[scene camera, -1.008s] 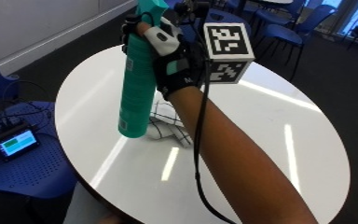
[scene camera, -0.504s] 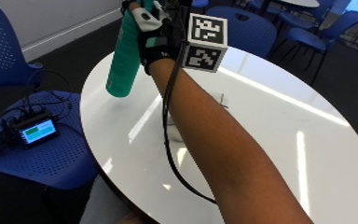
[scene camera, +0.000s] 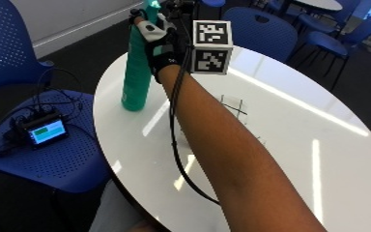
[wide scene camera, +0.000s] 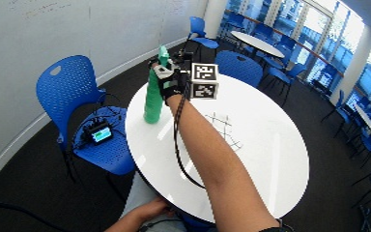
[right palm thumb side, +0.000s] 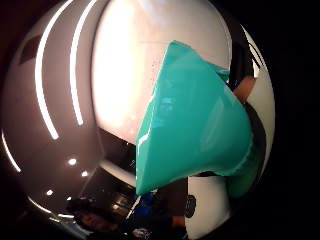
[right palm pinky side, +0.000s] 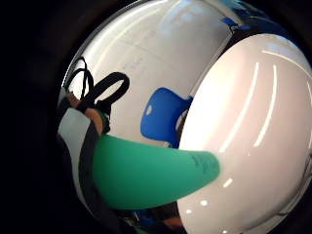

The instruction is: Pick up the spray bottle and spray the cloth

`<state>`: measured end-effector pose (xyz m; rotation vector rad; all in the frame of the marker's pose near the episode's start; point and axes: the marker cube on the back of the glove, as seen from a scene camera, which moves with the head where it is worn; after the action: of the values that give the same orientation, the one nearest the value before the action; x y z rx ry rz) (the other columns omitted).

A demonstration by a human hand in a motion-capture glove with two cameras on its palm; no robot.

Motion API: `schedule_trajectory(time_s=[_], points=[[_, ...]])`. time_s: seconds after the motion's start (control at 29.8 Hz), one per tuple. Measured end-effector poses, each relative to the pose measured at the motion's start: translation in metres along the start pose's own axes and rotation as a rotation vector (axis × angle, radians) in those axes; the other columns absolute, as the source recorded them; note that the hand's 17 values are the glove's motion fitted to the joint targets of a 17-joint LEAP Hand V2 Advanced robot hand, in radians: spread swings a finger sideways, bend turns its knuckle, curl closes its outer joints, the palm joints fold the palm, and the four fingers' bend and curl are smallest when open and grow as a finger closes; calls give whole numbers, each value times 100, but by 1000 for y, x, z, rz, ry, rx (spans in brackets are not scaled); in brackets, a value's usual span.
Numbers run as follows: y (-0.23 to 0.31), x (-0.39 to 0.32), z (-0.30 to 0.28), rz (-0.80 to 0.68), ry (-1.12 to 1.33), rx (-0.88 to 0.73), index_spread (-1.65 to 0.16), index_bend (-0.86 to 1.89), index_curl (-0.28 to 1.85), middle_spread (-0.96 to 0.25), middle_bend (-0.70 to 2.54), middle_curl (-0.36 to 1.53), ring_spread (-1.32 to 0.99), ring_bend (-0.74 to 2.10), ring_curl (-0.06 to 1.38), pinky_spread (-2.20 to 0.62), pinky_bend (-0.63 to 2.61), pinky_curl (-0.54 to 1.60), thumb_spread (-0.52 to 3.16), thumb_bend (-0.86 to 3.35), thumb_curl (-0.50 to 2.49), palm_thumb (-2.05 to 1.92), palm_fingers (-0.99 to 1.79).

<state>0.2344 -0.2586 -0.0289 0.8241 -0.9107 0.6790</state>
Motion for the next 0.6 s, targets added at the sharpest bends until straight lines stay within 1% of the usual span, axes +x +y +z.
schedule_trajectory(time_s=[0.24,0.6], points=[[-4,-4,-1,-8,16,-7,-30,19,51,-18,42,48,-16,56,43,-18,40,38,54,-3,71,91,130],[-1,-19,1,-29,22,-69,-30,19,50,-19,41,48,-17,55,43,-19,41,38,57,-3,71,91,129]])
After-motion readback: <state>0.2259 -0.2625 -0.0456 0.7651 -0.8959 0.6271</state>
